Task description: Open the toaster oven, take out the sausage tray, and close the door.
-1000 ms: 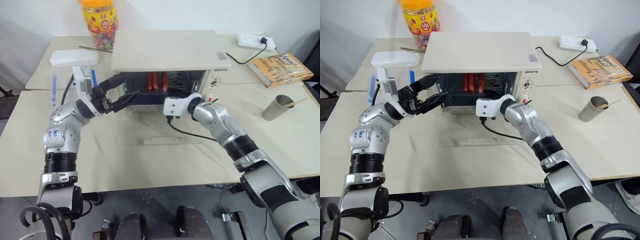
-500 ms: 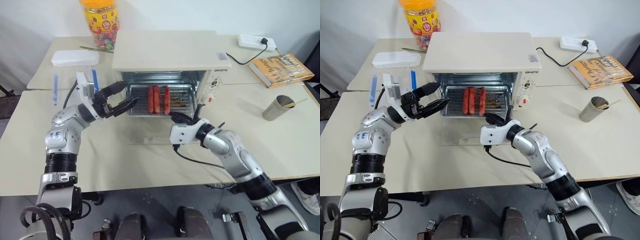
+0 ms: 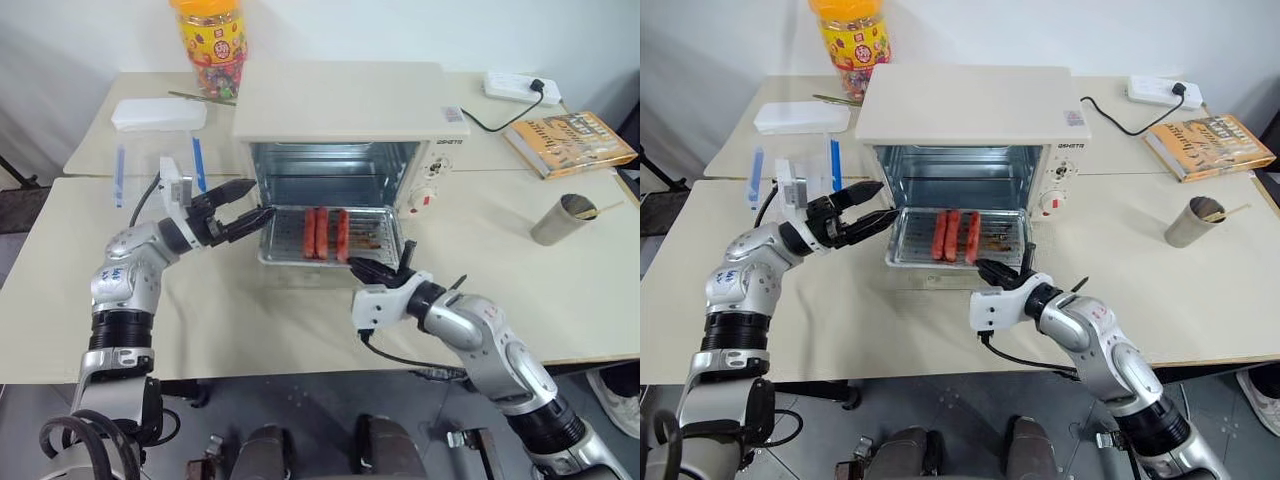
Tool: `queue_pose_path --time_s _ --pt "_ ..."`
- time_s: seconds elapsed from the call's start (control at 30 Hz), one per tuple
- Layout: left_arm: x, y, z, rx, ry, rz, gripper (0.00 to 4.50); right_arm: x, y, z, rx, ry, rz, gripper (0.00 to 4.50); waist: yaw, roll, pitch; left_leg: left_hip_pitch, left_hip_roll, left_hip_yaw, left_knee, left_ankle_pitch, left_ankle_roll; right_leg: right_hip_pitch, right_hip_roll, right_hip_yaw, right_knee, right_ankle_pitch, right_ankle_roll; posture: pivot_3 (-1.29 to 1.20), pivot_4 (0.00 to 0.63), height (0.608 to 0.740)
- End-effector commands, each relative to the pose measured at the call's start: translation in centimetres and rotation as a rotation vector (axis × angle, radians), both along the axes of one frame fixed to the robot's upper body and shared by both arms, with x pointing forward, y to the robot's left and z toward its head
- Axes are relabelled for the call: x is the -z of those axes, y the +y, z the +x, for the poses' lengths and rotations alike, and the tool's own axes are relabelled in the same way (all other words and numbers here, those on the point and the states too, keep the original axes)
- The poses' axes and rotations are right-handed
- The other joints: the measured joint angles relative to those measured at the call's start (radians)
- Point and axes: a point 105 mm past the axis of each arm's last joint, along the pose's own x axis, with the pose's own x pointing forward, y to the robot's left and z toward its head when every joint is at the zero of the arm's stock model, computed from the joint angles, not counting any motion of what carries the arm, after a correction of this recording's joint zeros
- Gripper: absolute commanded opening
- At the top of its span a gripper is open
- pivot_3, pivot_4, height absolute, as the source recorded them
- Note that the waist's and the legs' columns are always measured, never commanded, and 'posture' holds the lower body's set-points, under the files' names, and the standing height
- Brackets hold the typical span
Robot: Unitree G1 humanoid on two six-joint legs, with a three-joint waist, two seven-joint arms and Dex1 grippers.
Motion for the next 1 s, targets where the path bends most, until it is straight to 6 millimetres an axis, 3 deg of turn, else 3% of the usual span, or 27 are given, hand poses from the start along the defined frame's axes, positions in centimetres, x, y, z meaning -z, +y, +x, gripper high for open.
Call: queue_pose_path --time_s 0.03,0.17,0.3,0.5,0.67,0.77,1.0 --pt "-0.7 0.9 -1.2 -0.017 0.099 -0.056 4.50 -2.1 -0.4 -0.4 -0.025 -0.129 -0.007 0.06 -0.001 0.000 0.000 0.000 0.000 -0.001 0.000 0.000 0.000 -0.001 0.000 0.000 0.000 0.000 0.000 0.00 0.150 0.740" --pt "-0.7 1.7 -1.8 -0.048 0.297 -0.139 4.50 -3.4 -0.4 -0.6 -0.042 -0.211 0.011 0.06 0.004 0.000 0.000 0.000 0.000 -0.002 0.001 0.000 0.000 -0.001 0.000 0.002 0.001 0.000 0.000 0.00 0.150 0.740" --pt "-1.0 1.1 -2.6 -0.011 0.495 -0.199 4.50 -4.3 -0.1 -1.1 -0.095 -0.265 0.008 0.06 0.009 -0.001 0.000 0.000 0.000 -0.004 0.001 0.000 0.000 -0.001 -0.001 0.002 0.002 0.000 0.000 0.00 0.150 0.740" --pt "-2.0 -0.6 -2.8 0.058 0.643 -0.269 4.50 -4.7 -0.7 -1.0 -0.128 -0.275 -0.028 0.06 0.018 -0.001 0.000 0.000 0.000 -0.004 0.002 0.000 0.000 -0.001 -0.001 0.003 0.002 0.000 0.000 0.00 0.150 0.740" --pt "-0.6 -0.8 -2.8 0.077 0.820 -0.282 4.50 -5.4 -0.8 -0.7 -0.140 -0.290 -0.033 0.06 0.020 -0.001 0.000 0.001 0.000 -0.004 0.002 0.000 0.000 -0.001 -0.001 0.003 0.002 0.000 0.000 0.00 0.150 0.740" --pt "0.2 -1.4 -3.0 0.111 0.896 -0.285 3.88 -5.9 -0.7 -0.7 -0.157 -0.295 -0.033 0.06 0.021 -0.001 0.000 0.001 0.000 -0.003 0.002 0.000 0.000 -0.001 0.000 0.003 0.002 0.000 0.000 0.00 0.150 0.740" --pt "0.3 -2.1 -3.0 0.171 0.946 -0.324 1.89 -6.2 0.4 -1.4 -0.224 -0.291 -0.017 0.06 0.025 -0.001 0.000 0.001 0.000 -0.004 0.002 0.000 0.000 0.000 0.000 0.004 0.003 0.000 0.000 0.00 0.150 0.740"
